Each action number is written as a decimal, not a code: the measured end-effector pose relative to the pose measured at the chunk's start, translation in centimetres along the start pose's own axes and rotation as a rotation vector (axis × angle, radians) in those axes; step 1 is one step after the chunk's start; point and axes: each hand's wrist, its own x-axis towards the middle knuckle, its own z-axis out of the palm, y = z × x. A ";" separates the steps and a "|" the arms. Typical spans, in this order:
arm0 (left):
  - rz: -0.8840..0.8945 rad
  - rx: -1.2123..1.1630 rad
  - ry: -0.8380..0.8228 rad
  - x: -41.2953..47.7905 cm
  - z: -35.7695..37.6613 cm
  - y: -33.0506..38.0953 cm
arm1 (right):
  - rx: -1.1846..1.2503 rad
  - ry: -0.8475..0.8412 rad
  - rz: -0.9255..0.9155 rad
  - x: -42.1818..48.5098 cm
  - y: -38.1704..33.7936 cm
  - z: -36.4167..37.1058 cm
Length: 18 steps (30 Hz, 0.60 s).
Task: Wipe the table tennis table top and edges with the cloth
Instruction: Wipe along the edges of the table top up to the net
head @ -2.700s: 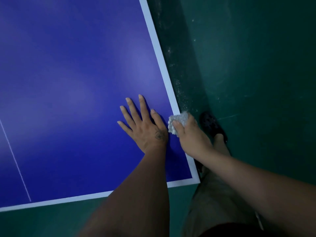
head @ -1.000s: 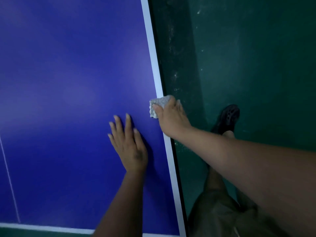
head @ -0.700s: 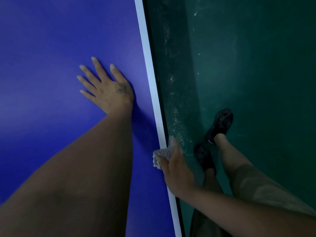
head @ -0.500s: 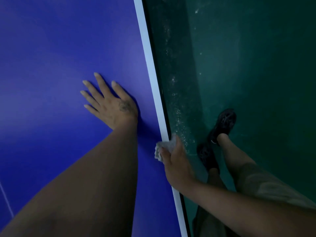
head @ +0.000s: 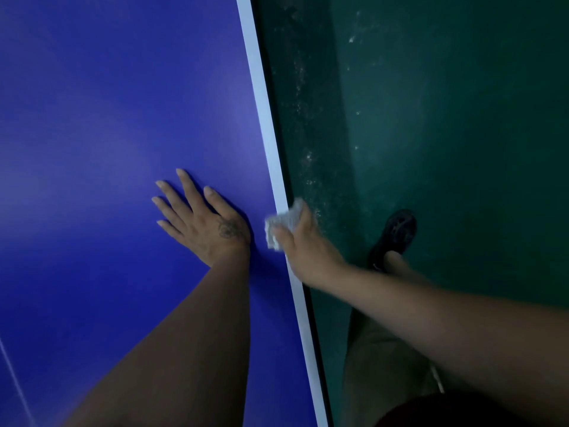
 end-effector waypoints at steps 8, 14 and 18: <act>-0.007 -0.014 -0.012 0.1 -0.1 0.0 | 0.069 -0.110 0.172 -3.7 3.5 2.2; -0.011 -0.025 -0.004 0.2 0.0 0.0 | 0.114 0.037 -0.039 2.7 -3.2 -0.8; -0.010 -0.031 -0.006 0.2 -0.1 0.1 | 0.212 0.071 -0.174 9.3 -11.1 -4.8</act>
